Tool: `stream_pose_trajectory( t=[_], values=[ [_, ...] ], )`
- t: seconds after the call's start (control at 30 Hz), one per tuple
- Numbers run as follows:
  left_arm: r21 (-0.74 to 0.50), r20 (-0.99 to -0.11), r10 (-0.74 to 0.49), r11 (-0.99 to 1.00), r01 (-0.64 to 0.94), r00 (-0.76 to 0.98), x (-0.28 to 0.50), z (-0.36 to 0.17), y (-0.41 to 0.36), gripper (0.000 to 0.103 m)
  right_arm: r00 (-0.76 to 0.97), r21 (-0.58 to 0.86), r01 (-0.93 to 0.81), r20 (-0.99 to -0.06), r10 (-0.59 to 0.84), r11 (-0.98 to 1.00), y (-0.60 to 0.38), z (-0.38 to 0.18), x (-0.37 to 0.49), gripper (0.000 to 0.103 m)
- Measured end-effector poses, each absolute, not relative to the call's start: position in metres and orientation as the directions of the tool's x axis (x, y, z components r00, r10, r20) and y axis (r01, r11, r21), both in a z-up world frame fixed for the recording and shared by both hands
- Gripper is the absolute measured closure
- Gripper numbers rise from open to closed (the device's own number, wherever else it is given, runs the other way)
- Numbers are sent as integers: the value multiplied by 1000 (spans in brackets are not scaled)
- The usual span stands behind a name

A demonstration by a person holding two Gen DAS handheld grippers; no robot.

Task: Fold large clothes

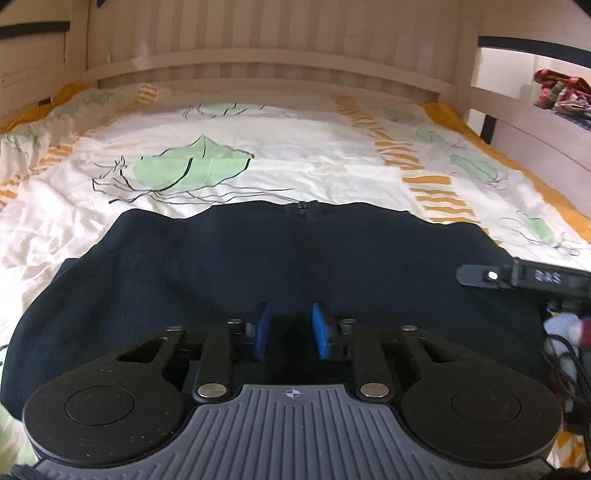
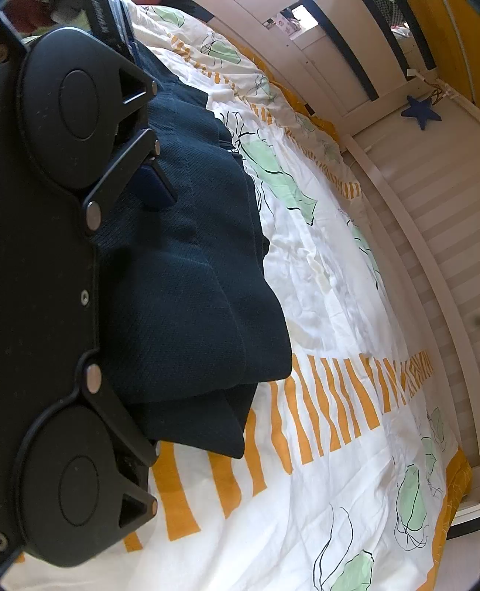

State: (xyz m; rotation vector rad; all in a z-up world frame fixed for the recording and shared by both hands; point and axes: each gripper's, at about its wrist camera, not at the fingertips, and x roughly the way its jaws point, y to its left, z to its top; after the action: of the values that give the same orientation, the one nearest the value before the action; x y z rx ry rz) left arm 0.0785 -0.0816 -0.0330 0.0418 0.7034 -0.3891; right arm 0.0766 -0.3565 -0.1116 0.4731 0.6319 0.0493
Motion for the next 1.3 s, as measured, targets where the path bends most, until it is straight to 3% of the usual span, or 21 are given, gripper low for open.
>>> stream_pose_trajectory(
  t=[0.37, 0.6, 0.77, 0.93, 0.97, 1.0, 1.1, 1.17, 1.3],
  values=[
    [-4, -630, -311, 918, 398, 712, 67, -54, -94, 82, 809, 443, 97, -557, 188, 891, -357, -112, 76, 0],
    [-41, -638, -325, 920, 390, 698, 68, -55, -89, 82, 757, 472, 118, -612, 228, 874, -357, -102, 67, 1],
    [-67, -641, -336, 920, 386, 690, 70, -55, -85, 82, 706, 558, 135, -634, 316, 818, -361, -96, 50, 1],
    [-76, -636, -339, 922, 381, 693, 69, -55, -84, 82, 714, 700, 170, -573, 402, 694, -375, -101, 34, 1],
    [-77, -636, -339, 922, 381, 693, 69, -55, -84, 82, 718, 712, 180, -567, 404, 679, -377, -102, 34, 4],
    [-80, -636, -341, 922, 380, 692, 69, -55, -84, 82, 717, 711, 192, -573, 398, 677, -378, -103, 34, 12],
    [-90, -637, -347, 920, 381, 688, 71, -55, -81, 83, 708, 655, 219, -617, 344, 723, -376, -103, 35, 55],
    [-95, -639, -353, 918, 385, 683, 71, -52, -80, 83, 719, 675, 194, -592, 365, 712, -374, -100, 35, 65],
    [-140, -636, -371, 918, 372, 676, 66, -41, -66, 83, 745, 632, 140, -575, 339, 762, -363, -79, 32, 71]
  ],
)
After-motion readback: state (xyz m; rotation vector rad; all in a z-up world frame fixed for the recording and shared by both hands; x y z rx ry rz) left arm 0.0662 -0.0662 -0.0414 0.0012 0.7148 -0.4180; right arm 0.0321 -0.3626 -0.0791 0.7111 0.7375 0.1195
